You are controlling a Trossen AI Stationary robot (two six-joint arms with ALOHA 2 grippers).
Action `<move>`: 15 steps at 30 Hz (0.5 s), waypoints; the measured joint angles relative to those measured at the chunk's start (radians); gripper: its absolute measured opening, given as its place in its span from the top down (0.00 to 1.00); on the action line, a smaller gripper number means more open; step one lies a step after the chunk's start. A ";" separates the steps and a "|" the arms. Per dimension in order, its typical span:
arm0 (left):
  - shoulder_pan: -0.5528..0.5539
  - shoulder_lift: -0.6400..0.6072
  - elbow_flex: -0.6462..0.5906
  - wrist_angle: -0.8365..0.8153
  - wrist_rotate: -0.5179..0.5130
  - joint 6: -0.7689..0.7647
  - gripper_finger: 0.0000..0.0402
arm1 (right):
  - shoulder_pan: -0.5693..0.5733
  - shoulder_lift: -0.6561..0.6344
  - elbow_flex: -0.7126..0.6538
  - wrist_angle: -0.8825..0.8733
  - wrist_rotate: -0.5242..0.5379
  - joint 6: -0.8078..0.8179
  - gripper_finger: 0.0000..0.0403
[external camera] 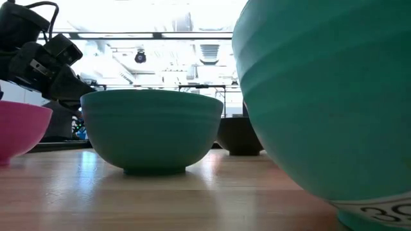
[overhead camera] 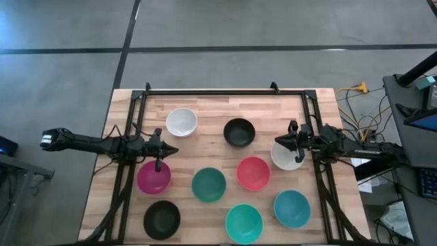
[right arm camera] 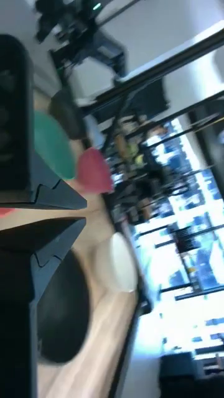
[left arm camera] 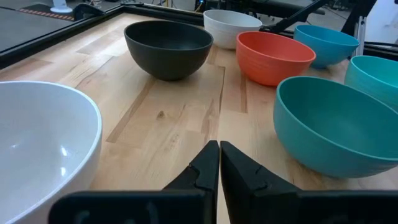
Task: Nest bowls inside each other
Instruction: Stack the right white bowl on top of the orange bowl
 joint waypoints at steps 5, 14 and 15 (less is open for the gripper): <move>0.000 0.000 0.000 0.000 0.000 0.000 1.00 | 0.001 0.011 0.000 0.147 -0.002 0.055 0.93; 0.000 0.000 0.000 0.000 0.000 0.000 1.00 | 0.086 0.085 0.000 0.472 -0.103 0.083 0.93; 0.000 0.000 0.000 0.000 0.000 0.000 1.00 | 0.103 0.099 0.000 0.505 -0.104 0.079 0.93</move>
